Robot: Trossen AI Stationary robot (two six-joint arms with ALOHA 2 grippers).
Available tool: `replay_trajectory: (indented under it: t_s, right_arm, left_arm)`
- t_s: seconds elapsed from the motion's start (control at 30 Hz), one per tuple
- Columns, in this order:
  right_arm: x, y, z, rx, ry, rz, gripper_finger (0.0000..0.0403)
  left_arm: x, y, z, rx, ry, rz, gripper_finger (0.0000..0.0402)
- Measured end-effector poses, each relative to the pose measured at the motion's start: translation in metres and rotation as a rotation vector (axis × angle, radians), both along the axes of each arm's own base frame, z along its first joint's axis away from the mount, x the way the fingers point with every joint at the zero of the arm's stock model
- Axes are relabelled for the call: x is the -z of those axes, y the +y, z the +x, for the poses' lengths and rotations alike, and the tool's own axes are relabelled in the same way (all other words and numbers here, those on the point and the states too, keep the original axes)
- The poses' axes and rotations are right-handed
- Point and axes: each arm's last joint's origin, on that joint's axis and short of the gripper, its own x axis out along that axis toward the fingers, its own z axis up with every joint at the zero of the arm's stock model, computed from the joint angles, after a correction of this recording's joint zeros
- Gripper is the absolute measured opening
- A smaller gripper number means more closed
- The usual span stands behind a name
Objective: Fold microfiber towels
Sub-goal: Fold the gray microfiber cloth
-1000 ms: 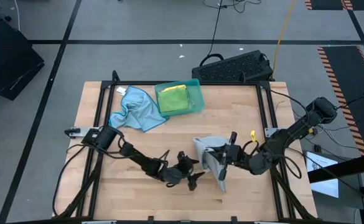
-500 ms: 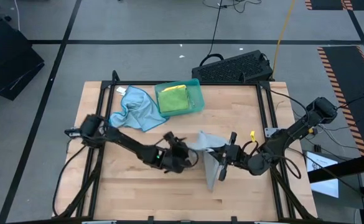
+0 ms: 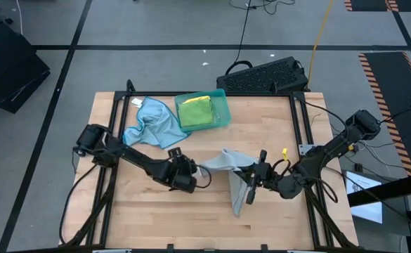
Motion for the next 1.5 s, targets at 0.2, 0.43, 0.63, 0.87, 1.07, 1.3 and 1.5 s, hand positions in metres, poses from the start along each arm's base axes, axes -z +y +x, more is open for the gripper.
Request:
replay_trajectory:
  t_s: [0.2,0.43,0.63,0.87,1.07,1.3,1.5]
  right_arm:
    - [0.002,0.000,0.000,0.004,0.011,0.014,0.0006]
    - [0.002,0.000,0.000,-0.002,0.024,-0.023,0.0006]
    - [-0.001,0.002,-0.004,-0.026,0.034,-0.083,0.0006]
    - [-0.002,0.000,-0.004,-0.025,0.048,-0.124,0.0006]
    - [-0.001,-0.001,-0.003,-0.023,0.054,-0.129,0.0006]
    - [-0.001,0.000,-0.004,-0.024,0.054,-0.127,0.0006]
    - [-0.001,0.000,-0.004,-0.022,0.050,-0.117,0.0006]
  left_arm:
    - [0.021,-0.035,-0.015,0.001,-0.210,-0.126,0.0201]
    - [0.034,-0.045,-0.024,-0.097,-0.527,-0.226,0.0243]
    - [0.042,-0.036,-0.021,-0.119,-0.655,-0.267,0.0287]
    - [0.061,-0.025,0.010,-0.123,-0.725,-0.336,0.0323]
    - [0.069,-0.017,0.019,-0.298,-0.705,-0.346,0.0302]
    - [0.070,-0.012,0.020,-0.237,-0.661,-0.281,0.0217]
    - [0.072,-0.005,0.020,-0.142,-0.570,-0.184,0.0099]
